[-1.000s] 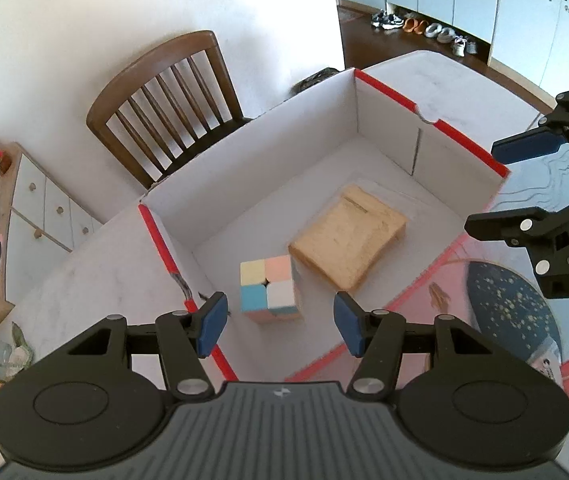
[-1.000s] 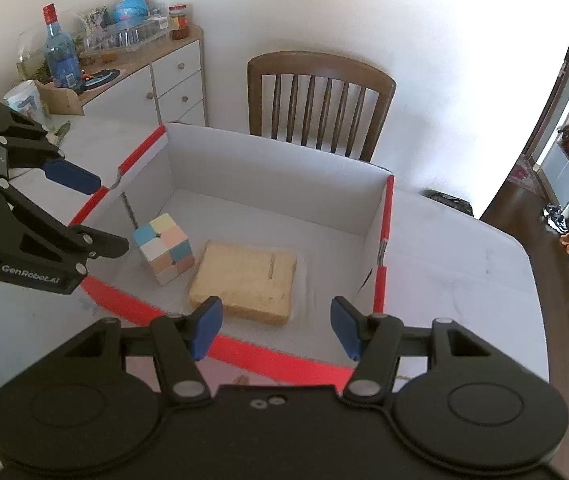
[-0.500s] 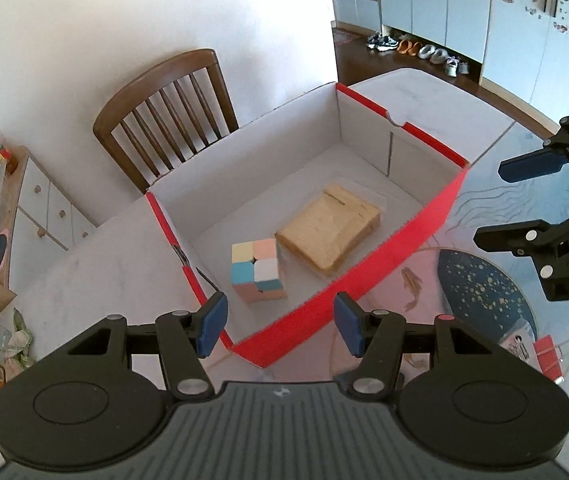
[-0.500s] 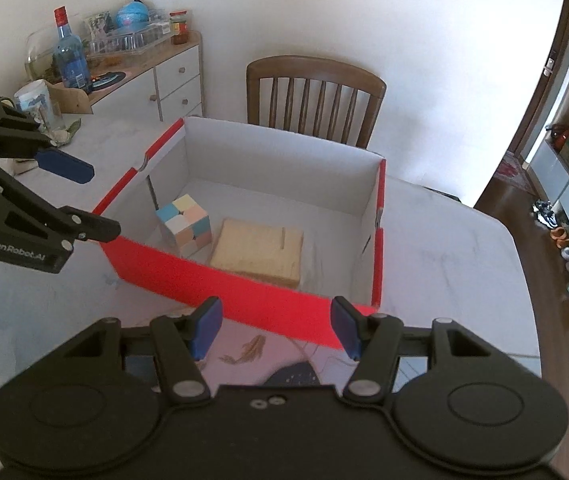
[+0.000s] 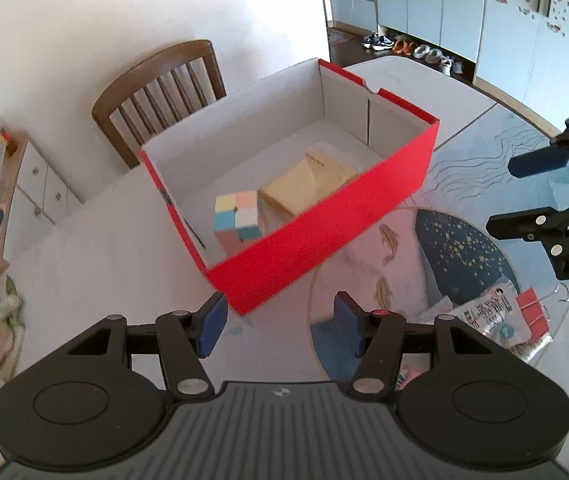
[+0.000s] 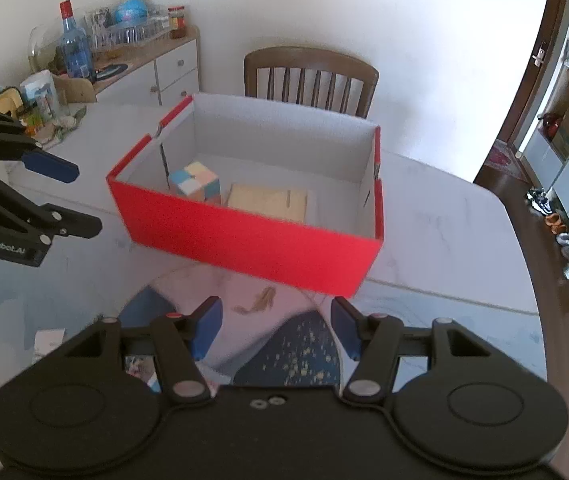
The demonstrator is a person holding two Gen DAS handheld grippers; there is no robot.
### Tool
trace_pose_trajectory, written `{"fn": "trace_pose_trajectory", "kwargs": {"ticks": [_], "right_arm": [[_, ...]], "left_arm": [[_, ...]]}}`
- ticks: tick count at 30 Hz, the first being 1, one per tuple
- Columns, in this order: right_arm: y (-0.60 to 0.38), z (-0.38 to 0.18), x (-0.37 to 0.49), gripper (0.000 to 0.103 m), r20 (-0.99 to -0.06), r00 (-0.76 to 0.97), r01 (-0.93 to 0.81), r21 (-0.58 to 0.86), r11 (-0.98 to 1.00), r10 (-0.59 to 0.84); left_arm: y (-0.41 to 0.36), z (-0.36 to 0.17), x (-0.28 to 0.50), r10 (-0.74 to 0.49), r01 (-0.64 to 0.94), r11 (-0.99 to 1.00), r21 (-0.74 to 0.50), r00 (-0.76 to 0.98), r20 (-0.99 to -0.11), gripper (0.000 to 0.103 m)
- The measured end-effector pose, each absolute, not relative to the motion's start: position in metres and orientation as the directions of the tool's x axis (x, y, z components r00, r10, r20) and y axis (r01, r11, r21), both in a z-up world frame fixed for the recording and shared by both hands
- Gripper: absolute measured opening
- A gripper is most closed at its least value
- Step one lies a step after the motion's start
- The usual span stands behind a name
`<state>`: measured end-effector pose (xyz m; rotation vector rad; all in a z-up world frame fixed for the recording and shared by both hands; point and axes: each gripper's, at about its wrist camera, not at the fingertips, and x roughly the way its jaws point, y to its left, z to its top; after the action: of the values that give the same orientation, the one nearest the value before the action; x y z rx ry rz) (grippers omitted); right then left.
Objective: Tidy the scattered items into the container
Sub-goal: 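Withdraw both grippers from the box back over the scattered items, then move the left gripper to the Cooling Gel tube while the right gripper approaches the black snack packet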
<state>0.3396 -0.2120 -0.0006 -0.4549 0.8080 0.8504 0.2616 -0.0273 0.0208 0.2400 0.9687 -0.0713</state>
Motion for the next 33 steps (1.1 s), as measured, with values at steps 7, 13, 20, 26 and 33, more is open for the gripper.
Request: {"fn": "trace_pose_trajectory", "kwargs": {"ticks": [7, 13, 20, 26, 33], "right_arm": [[-0.223, -0.011, 0.315, 0.103, -0.785, 0.395, -0.803, -0.042, 0.594, 0.478], [-0.230, -0.023, 0.294, 0.103, -0.798, 0.382, -0.805, -0.040, 0.592, 0.465], [-0.237, -0.038, 0.271, 0.103, -0.817, 0.355, -0.808, -0.024, 0.589, 0.454], [-0.244, -0.053, 0.252, 0.103, -0.829, 0.339, -0.794, 0.002, 0.608, 0.446], [-0.252, -0.068, 0.234, 0.103, -0.835, 0.317, -0.780, 0.041, 0.625, 0.450]], "left_arm": [[-0.030, 0.012, 0.237, 0.042, 0.146, 0.977, 0.153, 0.573, -0.818, 0.067], [-0.035, 0.000, 0.216, 0.042, 0.140, 0.979, 0.146, 0.564, -0.825, 0.078], [-0.038, -0.014, 0.195, 0.015, 0.129, 0.987, 0.101, 0.543, -0.840, 0.088], [-0.041, -0.029, 0.177, 0.027, 0.101, 0.990, 0.094, 0.527, -0.849, 0.101], [-0.040, -0.056, 0.160, 0.037, 0.048, 0.997, 0.068, 0.475, -0.879, 0.103]]}}
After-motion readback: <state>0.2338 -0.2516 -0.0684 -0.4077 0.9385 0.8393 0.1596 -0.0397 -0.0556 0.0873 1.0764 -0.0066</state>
